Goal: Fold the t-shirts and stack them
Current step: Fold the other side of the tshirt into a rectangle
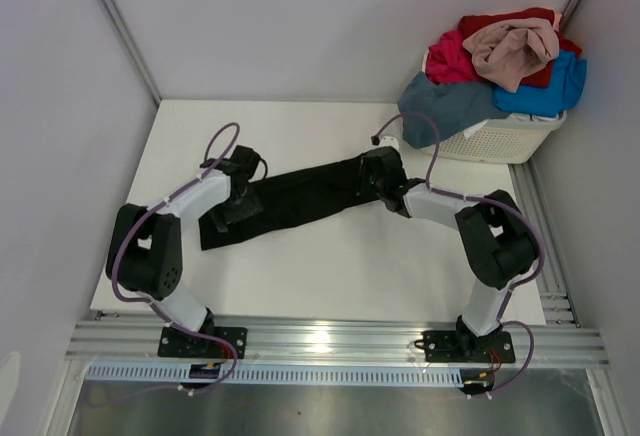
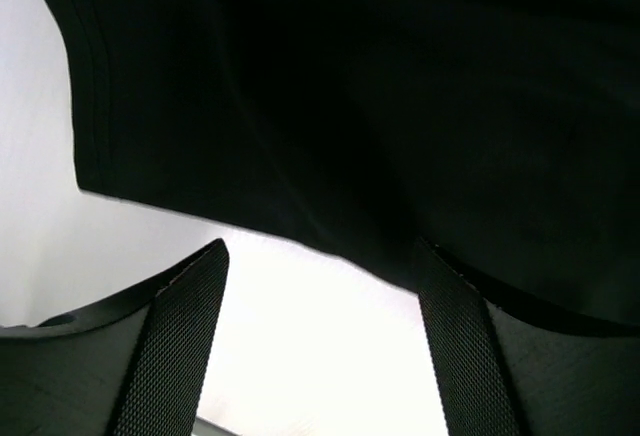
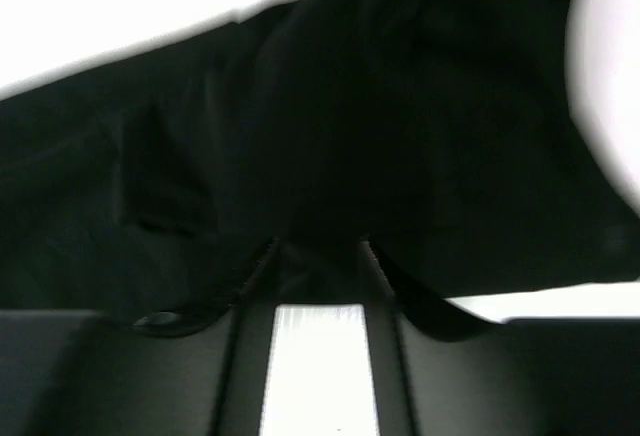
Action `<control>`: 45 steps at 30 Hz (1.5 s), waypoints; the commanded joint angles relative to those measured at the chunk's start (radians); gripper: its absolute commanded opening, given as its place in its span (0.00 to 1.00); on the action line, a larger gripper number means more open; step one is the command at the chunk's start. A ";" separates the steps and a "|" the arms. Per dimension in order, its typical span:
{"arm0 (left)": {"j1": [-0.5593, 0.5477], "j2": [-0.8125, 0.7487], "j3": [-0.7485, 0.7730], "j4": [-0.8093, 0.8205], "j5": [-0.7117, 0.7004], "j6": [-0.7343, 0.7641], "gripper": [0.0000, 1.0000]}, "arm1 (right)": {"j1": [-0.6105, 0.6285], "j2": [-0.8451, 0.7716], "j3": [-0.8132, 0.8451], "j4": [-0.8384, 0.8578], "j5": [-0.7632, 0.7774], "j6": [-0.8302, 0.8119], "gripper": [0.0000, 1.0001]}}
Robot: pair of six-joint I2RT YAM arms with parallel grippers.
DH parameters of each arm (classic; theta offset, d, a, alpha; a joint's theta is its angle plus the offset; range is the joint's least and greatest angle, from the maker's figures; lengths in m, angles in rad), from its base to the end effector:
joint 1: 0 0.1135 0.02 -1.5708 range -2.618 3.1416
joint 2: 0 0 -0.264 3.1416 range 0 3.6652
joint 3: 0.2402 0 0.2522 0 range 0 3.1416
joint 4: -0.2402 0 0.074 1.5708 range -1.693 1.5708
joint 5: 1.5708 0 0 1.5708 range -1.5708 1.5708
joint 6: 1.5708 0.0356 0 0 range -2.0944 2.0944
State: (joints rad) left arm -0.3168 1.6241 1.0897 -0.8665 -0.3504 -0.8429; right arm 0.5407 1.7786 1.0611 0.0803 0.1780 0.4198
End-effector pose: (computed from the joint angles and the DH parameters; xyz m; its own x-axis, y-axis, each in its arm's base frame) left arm 0.2828 -0.0799 0.1981 -0.8004 -0.4755 -0.3651 -0.5412 0.8350 0.0989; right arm 0.3343 0.1933 0.1911 -0.6225 0.0941 -0.7769 -0.1433 0.9622 0.2314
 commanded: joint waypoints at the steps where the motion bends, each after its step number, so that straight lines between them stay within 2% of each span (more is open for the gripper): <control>1: 0.076 0.011 0.024 0.049 0.071 0.063 0.74 | 0.015 0.036 -0.001 0.045 -0.107 0.051 0.36; 2: 0.103 0.008 0.019 0.063 0.111 0.074 0.69 | 0.013 0.048 0.006 0.050 -0.117 0.054 0.33; 3: 0.113 0.003 0.007 0.095 0.134 0.085 0.58 | 0.012 0.054 0.008 0.067 -0.129 0.057 0.30; 6: 0.151 -0.016 -0.031 0.152 0.235 0.129 0.40 | -0.025 0.097 0.013 0.108 -0.237 0.102 0.30; 8: 0.166 -0.009 -0.037 0.172 0.264 0.157 0.29 | -0.076 0.154 0.013 0.168 -0.367 0.187 0.30; 9: 0.170 -0.003 -0.036 0.169 0.275 0.166 0.17 | -0.088 0.172 0.011 0.206 -0.397 0.212 0.29; 12: 0.179 0.043 -0.013 0.150 0.294 0.194 0.00 | -0.102 0.225 0.039 0.184 -0.414 0.241 0.28; 18: 0.182 0.146 0.087 0.031 0.248 0.251 0.01 | -0.104 0.255 0.120 0.070 -0.330 0.225 0.26; 21: 0.206 0.161 0.099 -0.027 0.220 0.271 0.01 | -0.104 0.258 0.166 -0.016 -0.246 0.189 0.26; 25: 0.254 0.154 0.089 -0.063 0.179 0.284 0.01 | -0.111 0.245 0.201 -0.036 -0.187 0.145 0.26; 28: 0.304 0.151 0.073 -0.077 0.150 0.295 0.05 | -0.116 0.255 0.272 -0.074 -0.148 0.105 0.26; 32: 0.401 0.131 0.010 -0.063 0.157 0.286 0.14 | -0.149 0.283 0.356 -0.126 -0.117 0.079 0.27; 40: 0.389 0.063 -0.042 -0.049 0.175 0.283 0.29 | -0.186 0.375 0.510 -0.189 -0.146 0.056 0.27; 42: 0.372 0.031 -0.042 -0.051 0.183 0.286 0.36 | -0.185 0.368 0.493 -0.166 -0.166 0.065 0.27; 43: 0.348 0.014 -0.043 -0.048 0.183 0.288 0.44 | -0.186 0.357 0.462 -0.151 -0.198 0.066 0.27; 45: 0.328 -0.032 -0.047 -0.039 0.192 0.288 0.52 | -0.176 0.319 0.429 -0.107 -0.215 0.059 0.29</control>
State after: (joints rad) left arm 0.0490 1.6897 1.0431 -0.9226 -0.1764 -0.5663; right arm 0.3492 2.1353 1.5150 -0.0635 0.0082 0.4961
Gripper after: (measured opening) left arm 0.496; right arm 0.284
